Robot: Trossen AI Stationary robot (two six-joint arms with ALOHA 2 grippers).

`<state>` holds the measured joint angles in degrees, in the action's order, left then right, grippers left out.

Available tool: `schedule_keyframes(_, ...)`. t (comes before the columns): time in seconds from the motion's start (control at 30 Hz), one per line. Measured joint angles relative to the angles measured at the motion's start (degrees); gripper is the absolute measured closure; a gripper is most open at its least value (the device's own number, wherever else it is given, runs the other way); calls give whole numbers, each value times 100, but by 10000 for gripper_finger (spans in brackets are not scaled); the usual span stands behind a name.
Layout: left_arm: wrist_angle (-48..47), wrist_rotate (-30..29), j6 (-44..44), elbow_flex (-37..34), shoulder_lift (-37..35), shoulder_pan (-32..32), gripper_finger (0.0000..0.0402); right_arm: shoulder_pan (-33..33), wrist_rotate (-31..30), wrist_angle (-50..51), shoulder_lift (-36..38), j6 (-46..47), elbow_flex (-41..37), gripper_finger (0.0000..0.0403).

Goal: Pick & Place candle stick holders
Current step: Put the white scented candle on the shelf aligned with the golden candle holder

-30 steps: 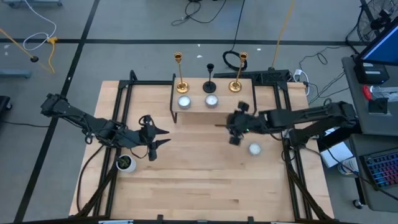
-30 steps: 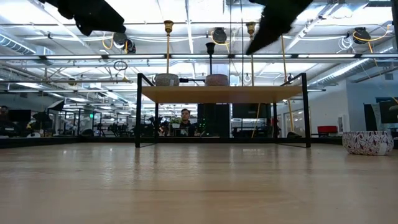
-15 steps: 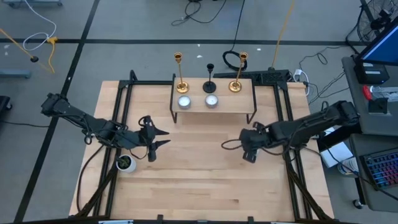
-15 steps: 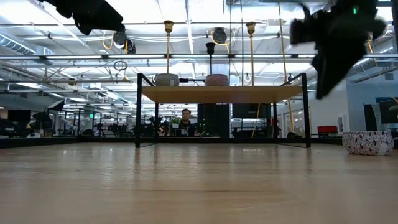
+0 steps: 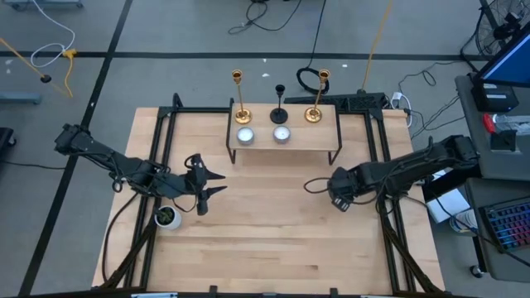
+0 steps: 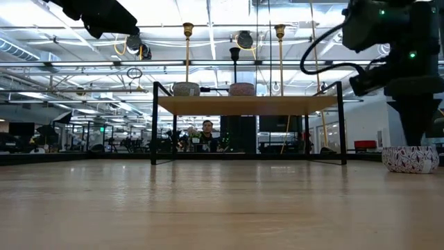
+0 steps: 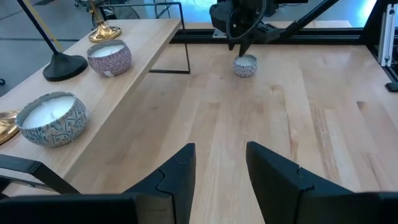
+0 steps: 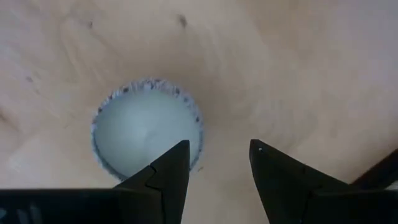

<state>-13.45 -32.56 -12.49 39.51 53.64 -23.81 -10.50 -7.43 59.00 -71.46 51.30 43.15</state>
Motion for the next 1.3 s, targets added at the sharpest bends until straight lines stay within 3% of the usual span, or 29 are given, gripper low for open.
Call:
schedule_keyframes(0.37,0,-2,13,0,-1,0,252,0,123,-165,1,9,-325,255)
schedule_keyframes(0.73,0,-2,11,0,0,0,252,2,451,-526,0,-444,-329,391)
schedule_keyframes(1.03,0,-4,9,0,-1,4,252,2,444,-1909,-2,-1097,-309,398)
schedule_keyframes(1.3,4,-57,61,0,-1,4,252,-9,11,-2955,-4,-1774,622,400)
